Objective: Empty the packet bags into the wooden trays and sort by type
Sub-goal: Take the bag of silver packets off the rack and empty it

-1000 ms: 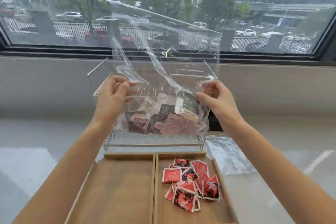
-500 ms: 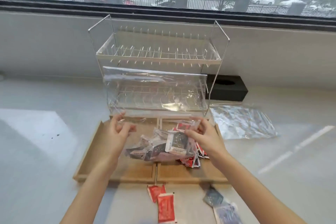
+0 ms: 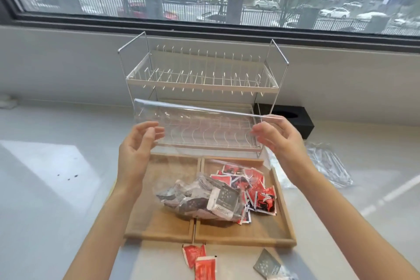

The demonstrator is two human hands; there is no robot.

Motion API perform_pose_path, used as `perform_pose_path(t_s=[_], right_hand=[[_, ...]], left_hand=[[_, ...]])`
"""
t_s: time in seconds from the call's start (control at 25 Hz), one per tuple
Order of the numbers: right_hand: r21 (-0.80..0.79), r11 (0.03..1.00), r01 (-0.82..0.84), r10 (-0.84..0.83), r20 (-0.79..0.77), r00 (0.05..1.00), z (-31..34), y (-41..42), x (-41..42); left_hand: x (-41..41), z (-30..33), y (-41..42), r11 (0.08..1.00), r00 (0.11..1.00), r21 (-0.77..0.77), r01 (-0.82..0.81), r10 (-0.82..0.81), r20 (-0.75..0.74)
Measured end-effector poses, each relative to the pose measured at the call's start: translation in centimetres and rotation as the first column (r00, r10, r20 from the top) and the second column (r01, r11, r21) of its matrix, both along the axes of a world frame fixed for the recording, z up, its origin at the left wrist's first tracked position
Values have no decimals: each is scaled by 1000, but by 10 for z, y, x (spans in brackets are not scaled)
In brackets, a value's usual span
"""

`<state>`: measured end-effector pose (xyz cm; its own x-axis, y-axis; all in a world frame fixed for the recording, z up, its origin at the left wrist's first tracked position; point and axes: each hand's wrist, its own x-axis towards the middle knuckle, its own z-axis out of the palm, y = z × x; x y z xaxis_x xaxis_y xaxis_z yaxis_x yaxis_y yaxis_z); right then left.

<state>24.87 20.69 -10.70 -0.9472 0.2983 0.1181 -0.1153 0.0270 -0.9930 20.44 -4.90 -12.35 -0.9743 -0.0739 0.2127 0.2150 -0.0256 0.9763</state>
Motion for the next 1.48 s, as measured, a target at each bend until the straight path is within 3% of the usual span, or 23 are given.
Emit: perform_pose_path(t_s=[0.2,0.32,0.36,0.44,0.48,0.56,0.68,0.8,1.04,1.12,1.32,1.48], right_hand=[[33,999,22,-21,-46,999,56,17,-21],[295,949,-111,110,20,994,93,8,-34],[408,885,-226,201,104,974,100,-3,-37],[574,652,-495,374,324,869,102,-30,-43],[583,545,-603,435,417,798,98,-43,-46],[489,466,-737,525,518,675,90,-64,-50],[251,519,-817,618,550,562,84,-72,-53],[115,516,-849,675,555,486,78,-65,-53],[-75,586,-807,709,531,465,67,-56,-52],[-68,575,-815,711,535,457,66,-56,-50],[37,649,-759,638,517,571,71,-57,-45],[79,657,-750,621,507,598,68,-60,-42]], left_hand=[[-4,17,10,998,997,-50,32,-35,-69],[2,21,17,992,990,-92,89,-99,-100],[5,23,20,987,985,-114,112,-125,-117],[11,27,24,976,974,-162,145,-169,-148],[14,29,25,972,970,-171,159,-186,-156],[17,32,26,971,967,-168,169,-196,-162],[18,32,23,977,971,-161,140,-168,-173],[20,29,22,970,969,-190,150,-182,-168],[20,33,27,961,965,-214,177,-213,-156],[21,34,28,957,963,-226,179,-218,-157],[22,34,25,950,963,-250,187,-228,-147],[21,34,25,945,960,-265,193,-238,-148]])
